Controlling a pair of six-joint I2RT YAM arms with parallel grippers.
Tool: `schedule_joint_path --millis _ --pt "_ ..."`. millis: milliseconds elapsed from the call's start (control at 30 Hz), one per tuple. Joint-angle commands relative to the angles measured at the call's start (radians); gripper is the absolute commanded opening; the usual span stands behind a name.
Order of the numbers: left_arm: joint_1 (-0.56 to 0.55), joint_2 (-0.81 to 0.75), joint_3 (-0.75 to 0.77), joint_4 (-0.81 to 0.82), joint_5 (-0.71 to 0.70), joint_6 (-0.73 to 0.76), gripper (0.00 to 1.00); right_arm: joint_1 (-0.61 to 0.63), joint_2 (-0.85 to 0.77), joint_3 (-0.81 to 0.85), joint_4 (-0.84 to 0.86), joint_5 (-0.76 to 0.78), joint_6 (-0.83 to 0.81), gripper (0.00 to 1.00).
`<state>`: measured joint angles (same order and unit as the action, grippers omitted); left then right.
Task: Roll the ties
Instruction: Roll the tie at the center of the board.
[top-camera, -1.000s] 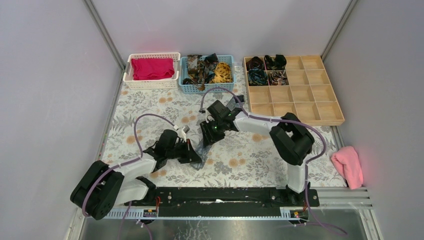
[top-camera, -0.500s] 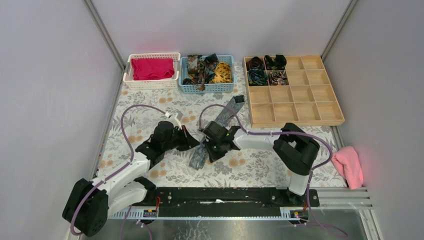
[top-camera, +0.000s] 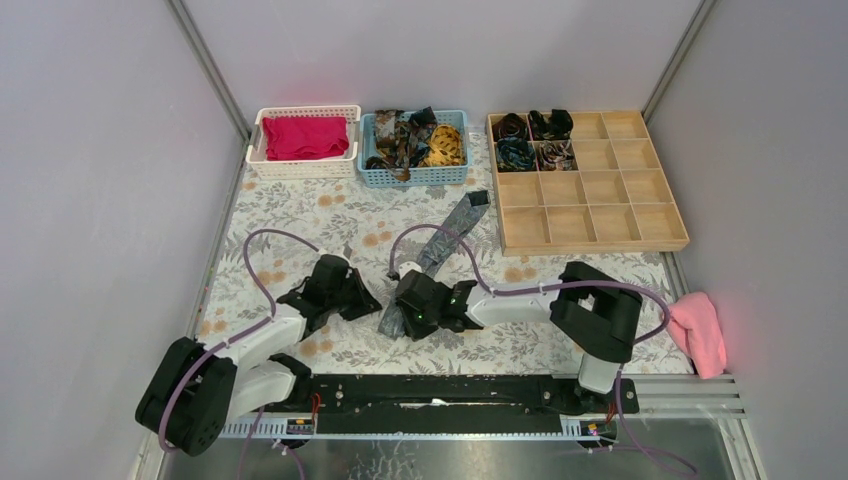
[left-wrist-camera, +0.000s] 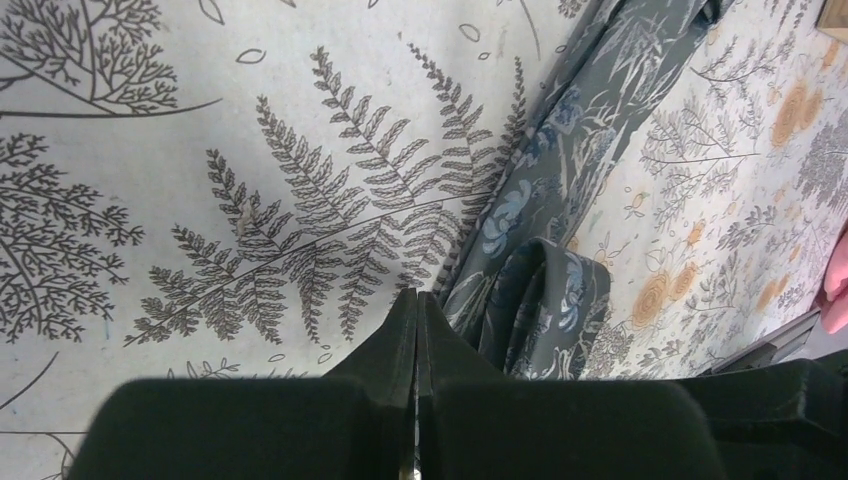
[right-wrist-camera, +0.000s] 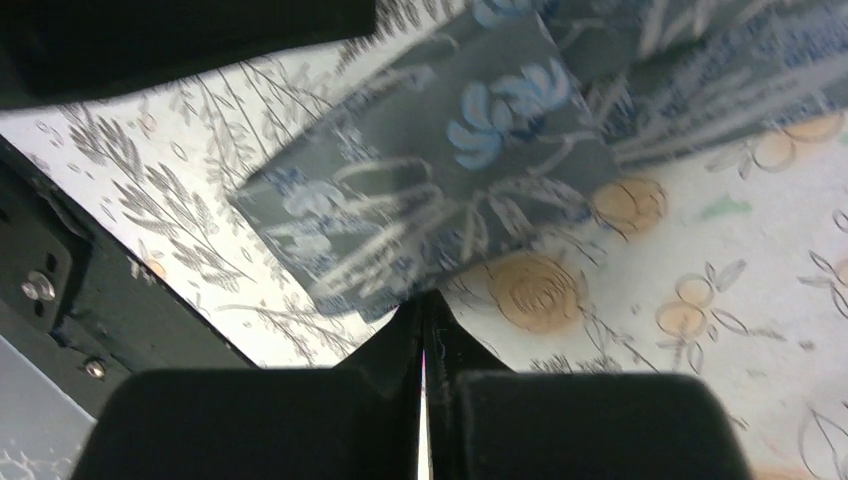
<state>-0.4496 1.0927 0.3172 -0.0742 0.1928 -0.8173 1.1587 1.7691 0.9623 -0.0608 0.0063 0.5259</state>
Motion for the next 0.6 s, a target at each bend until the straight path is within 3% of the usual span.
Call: schedule_joint_path --millis 0,300,567 --pt "0.002 0.011 -0.032 0.032 -0.015 0.003 0.0 0.016 0.097 0.016 0.027 0.086 0.025 0.0" --pt "-0.02 0.08 -0.077 0.139 0.055 -0.012 0.0 0.025 0.147 0.086 -0.008 0.133 0.001 0.0" --pt "-0.016 0.019 -0.018 -0.016 -0.085 -0.007 0.0 0.058 0.038 0.084 -0.149 0.251 -0.011 0.03"
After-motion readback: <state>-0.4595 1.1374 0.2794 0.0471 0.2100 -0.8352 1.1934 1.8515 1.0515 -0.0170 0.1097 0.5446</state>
